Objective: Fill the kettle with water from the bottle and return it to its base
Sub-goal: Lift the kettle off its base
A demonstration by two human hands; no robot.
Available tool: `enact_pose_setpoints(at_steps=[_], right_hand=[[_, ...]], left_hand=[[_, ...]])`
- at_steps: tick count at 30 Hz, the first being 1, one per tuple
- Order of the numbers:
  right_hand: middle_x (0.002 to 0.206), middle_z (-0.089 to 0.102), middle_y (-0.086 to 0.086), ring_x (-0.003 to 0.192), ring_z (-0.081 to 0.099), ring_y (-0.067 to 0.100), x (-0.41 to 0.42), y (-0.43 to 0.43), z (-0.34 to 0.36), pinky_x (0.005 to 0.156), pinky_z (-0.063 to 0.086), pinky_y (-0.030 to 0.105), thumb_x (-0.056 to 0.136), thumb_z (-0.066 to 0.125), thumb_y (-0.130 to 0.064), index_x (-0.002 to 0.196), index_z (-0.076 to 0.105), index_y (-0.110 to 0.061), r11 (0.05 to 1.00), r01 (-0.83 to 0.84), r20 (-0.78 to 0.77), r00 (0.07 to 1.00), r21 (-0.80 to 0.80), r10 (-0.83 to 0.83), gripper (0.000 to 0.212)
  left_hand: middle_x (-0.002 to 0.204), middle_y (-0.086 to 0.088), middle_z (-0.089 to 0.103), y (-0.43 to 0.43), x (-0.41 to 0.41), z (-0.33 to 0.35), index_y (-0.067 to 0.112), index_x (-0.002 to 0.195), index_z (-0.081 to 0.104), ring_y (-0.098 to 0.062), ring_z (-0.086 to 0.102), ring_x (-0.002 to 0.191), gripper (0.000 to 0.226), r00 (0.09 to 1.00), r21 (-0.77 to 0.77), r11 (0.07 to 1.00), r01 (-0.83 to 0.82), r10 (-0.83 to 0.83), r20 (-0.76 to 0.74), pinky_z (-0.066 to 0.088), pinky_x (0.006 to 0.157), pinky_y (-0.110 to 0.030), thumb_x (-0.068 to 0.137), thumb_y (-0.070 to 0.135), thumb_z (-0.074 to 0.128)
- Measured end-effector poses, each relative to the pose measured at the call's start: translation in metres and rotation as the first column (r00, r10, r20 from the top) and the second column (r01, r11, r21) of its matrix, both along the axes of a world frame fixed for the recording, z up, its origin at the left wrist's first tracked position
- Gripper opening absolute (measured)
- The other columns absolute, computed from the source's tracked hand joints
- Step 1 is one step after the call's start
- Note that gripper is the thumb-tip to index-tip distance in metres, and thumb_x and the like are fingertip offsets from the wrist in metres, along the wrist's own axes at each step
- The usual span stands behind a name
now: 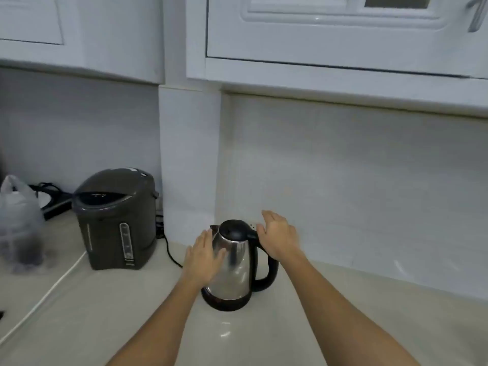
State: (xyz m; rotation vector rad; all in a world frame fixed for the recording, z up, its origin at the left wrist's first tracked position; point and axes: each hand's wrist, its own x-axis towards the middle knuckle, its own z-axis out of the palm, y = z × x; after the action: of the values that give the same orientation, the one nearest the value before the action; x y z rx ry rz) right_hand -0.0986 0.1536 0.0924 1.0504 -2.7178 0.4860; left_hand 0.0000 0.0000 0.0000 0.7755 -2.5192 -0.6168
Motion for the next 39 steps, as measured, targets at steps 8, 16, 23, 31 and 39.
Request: enact_pose_setpoints(at_steps=[8,16,23,31,39], right_hand=[[0.149,0.041,0.005,0.135,0.039,0.027,-0.003,-0.043,-0.021,0.107,0.036,0.045,0.1,0.032,-0.038,0.145,0.035,-0.017,0.99,0.058,0.162,0.984,0.129,-0.079,0.05],[0.138,0.053,0.013,0.125,0.049,0.034,-0.013,-0.074,-0.032,0.104,0.038,0.052,0.096,0.03,-0.051,0.139,0.038,-0.018,0.978,0.122,0.231,0.96,0.167,-0.159,0.055],[0.138,0.054,0.015,0.13,0.045,0.036,-0.018,-0.095,-0.038,0.111,0.021,0.061,0.093,0.02,-0.063,0.143,0.033,-0.018,0.953,0.202,0.233,0.939,0.224,-0.254,0.069],[0.123,0.063,0.015,0.121,0.053,0.035,-0.017,-0.106,-0.041,0.111,0.019,0.061,0.092,0.024,-0.059,0.132,0.047,-0.01,0.93,0.297,0.145,0.932,0.219,-0.332,0.067],[0.122,0.062,0.019,0.119,0.052,0.037,-0.013,-0.108,-0.047,0.11,0.027,0.055,0.094,0.028,-0.045,0.126,0.051,-0.007,0.938,0.322,0.102,0.936,0.128,-0.336,0.055]], left_hand=[[0.164,-0.002,0.004,0.002,-0.015,-0.037,0.019,0.156,-0.004,-0.021,0.014,0.15,0.094,0.998,0.246,0.967,0.062,-0.055,-0.038,0.018,0.12,-0.044,0.09,0.057,0.05],[0.163,-0.002,-0.007,0.01,-0.022,-0.051,0.02,0.154,-0.013,-0.021,0.007,0.151,0.111,0.994,0.24,0.969,0.057,-0.031,-0.109,0.02,0.12,-0.041,0.082,0.063,0.059],[0.164,-0.002,-0.005,0.01,-0.022,-0.057,0.019,0.155,-0.009,-0.021,0.014,0.15,0.11,0.993,0.215,0.976,0.035,-0.01,-0.12,0.03,0.118,-0.036,0.081,0.064,0.059],[0.164,0.001,-0.006,0.008,-0.022,-0.058,0.021,0.155,-0.009,-0.018,0.018,0.149,0.111,0.995,0.22,0.975,0.036,-0.014,-0.102,0.036,0.113,-0.033,0.08,0.065,0.06],[0.164,0.0,-0.003,0.01,-0.021,-0.061,0.019,0.155,-0.006,-0.016,0.018,0.15,0.112,0.992,0.203,0.979,0.033,-0.008,-0.125,0.036,0.114,-0.031,0.079,0.061,0.063]])
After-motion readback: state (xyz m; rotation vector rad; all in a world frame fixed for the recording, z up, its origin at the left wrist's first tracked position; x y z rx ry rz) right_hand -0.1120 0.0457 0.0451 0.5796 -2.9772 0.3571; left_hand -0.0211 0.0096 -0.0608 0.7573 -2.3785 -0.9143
